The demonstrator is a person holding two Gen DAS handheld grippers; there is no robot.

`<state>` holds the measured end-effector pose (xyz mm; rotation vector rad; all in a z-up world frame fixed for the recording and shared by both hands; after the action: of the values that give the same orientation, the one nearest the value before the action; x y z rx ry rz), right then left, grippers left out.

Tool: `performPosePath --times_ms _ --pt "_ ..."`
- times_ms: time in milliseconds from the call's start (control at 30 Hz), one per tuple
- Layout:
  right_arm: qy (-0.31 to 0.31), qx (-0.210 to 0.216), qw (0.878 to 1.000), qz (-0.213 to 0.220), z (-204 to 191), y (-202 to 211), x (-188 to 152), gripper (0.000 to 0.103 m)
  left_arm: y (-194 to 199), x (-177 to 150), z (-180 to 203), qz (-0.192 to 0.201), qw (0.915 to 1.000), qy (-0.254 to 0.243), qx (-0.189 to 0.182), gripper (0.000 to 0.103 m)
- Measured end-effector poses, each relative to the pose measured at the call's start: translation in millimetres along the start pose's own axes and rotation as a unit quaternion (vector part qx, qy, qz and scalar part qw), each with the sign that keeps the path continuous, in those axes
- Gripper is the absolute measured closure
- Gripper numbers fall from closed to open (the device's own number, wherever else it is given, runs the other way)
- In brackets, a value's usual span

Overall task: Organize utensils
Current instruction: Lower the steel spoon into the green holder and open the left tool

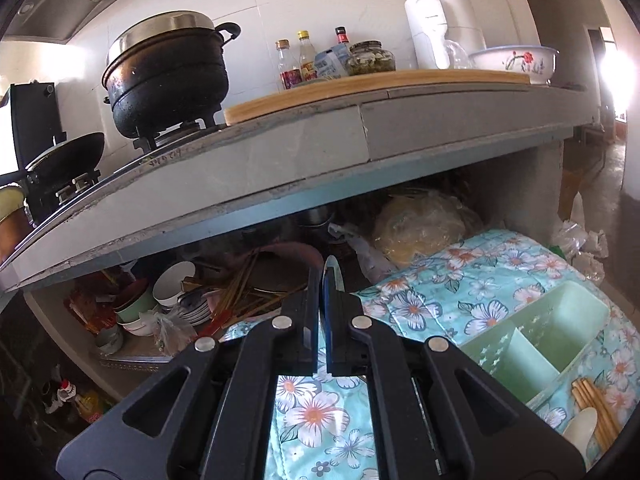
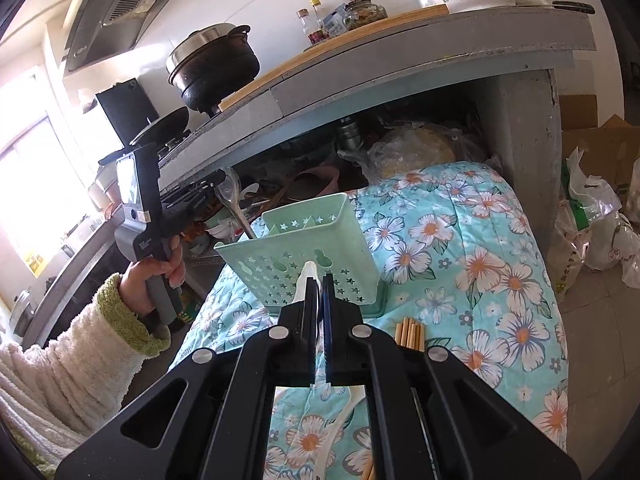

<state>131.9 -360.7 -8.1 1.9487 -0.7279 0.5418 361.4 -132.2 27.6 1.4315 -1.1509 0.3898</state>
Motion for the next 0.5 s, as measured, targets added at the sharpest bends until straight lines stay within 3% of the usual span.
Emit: performPosePath --times_ms 300,500 --pt "-0.002 -0.004 1.0 0.0 2 0 1 0.1 -3 -24 15 -0.03 0.9987 -0.024 -0.035 0.1" --pt "0.001 -0.006 1.0 0.006 0 3 6 0.1 3 -30 13 -0.038 0.9972 -0.005 -0.063 0.079"
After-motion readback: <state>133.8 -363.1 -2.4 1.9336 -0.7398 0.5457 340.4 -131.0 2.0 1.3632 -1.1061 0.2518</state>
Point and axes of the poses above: each gripper's, at about its wrist camera, not at the fingertips, and y roughly against the way its jaws point, z to its right, x to its top, the point moved 7 cm from there along -y, roughly the way its jaws point, and after that the axes turned 10 degrees about -z, right-handed, at the moved point
